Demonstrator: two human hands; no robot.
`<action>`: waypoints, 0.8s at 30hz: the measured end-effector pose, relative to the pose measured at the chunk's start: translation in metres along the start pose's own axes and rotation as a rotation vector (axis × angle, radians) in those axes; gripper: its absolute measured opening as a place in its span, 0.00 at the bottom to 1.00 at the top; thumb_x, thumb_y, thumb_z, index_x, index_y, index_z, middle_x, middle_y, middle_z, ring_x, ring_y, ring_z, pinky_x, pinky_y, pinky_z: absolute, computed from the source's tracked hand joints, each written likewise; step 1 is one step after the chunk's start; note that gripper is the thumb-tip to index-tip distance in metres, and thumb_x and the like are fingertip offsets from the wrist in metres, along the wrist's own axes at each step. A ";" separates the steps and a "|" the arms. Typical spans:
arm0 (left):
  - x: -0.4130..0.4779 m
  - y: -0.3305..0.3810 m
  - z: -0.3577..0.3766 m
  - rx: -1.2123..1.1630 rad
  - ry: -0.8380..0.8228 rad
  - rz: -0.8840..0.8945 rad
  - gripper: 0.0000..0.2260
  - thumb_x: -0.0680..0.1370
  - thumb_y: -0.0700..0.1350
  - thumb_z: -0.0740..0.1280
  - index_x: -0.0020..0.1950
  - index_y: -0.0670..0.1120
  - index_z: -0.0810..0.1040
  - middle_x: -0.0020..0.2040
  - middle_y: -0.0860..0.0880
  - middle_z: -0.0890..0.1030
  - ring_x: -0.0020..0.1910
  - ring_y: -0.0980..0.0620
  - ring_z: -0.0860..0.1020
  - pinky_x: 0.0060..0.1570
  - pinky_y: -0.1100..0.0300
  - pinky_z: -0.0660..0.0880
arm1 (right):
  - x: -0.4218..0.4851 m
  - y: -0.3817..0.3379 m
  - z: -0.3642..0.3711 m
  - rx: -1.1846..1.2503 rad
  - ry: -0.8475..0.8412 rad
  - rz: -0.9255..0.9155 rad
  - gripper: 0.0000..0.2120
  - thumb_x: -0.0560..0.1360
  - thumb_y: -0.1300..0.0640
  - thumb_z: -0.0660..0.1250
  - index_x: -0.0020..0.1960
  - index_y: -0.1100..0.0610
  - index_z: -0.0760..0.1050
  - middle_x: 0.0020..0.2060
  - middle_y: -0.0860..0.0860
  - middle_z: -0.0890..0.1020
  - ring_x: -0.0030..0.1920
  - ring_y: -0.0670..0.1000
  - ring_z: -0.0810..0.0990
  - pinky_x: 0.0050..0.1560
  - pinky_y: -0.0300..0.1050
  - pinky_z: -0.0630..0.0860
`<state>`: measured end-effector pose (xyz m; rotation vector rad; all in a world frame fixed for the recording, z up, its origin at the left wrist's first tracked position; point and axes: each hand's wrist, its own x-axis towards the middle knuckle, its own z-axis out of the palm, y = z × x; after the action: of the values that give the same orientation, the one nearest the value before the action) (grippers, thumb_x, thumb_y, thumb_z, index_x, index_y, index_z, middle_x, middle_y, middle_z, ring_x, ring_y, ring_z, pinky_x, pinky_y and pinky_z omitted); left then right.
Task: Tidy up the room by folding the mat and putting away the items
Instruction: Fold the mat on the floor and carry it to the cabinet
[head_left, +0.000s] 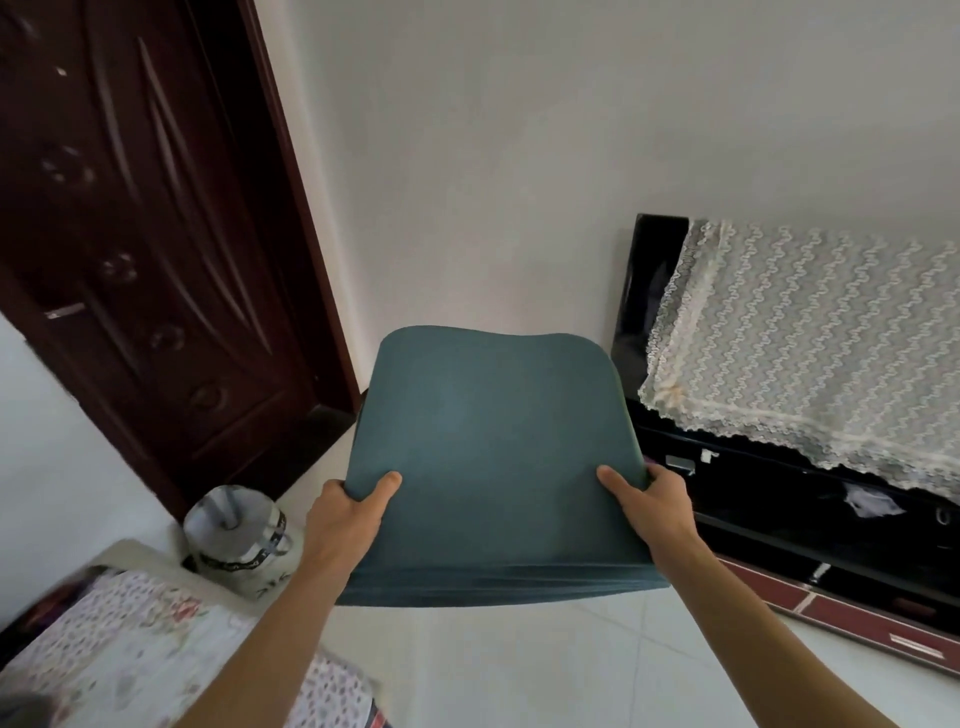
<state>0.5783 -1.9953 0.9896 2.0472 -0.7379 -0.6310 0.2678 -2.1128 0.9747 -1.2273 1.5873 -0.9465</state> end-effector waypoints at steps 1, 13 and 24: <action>0.016 0.004 0.005 0.005 -0.003 -0.006 0.23 0.75 0.61 0.70 0.58 0.45 0.72 0.52 0.47 0.78 0.49 0.46 0.75 0.47 0.53 0.69 | 0.016 -0.005 0.009 -0.010 0.003 -0.006 0.21 0.70 0.48 0.78 0.58 0.59 0.79 0.48 0.54 0.85 0.47 0.56 0.84 0.53 0.56 0.82; 0.280 0.035 0.053 -0.012 -0.094 -0.039 0.26 0.74 0.63 0.71 0.58 0.44 0.74 0.53 0.46 0.79 0.48 0.46 0.78 0.43 0.53 0.73 | 0.204 -0.070 0.152 -0.078 0.066 0.009 0.20 0.70 0.48 0.77 0.56 0.59 0.80 0.47 0.53 0.85 0.45 0.54 0.84 0.47 0.47 0.80; 0.465 0.068 0.099 0.064 -0.151 -0.070 0.28 0.74 0.63 0.71 0.61 0.42 0.74 0.53 0.46 0.79 0.50 0.46 0.78 0.47 0.52 0.75 | 0.365 -0.090 0.256 -0.074 0.061 0.138 0.21 0.68 0.45 0.79 0.55 0.57 0.80 0.45 0.51 0.85 0.45 0.54 0.84 0.52 0.55 0.83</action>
<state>0.8192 -2.4050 0.9201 2.1084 -0.7846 -0.8182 0.4963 -2.5009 0.9082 -1.1320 1.7447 -0.8506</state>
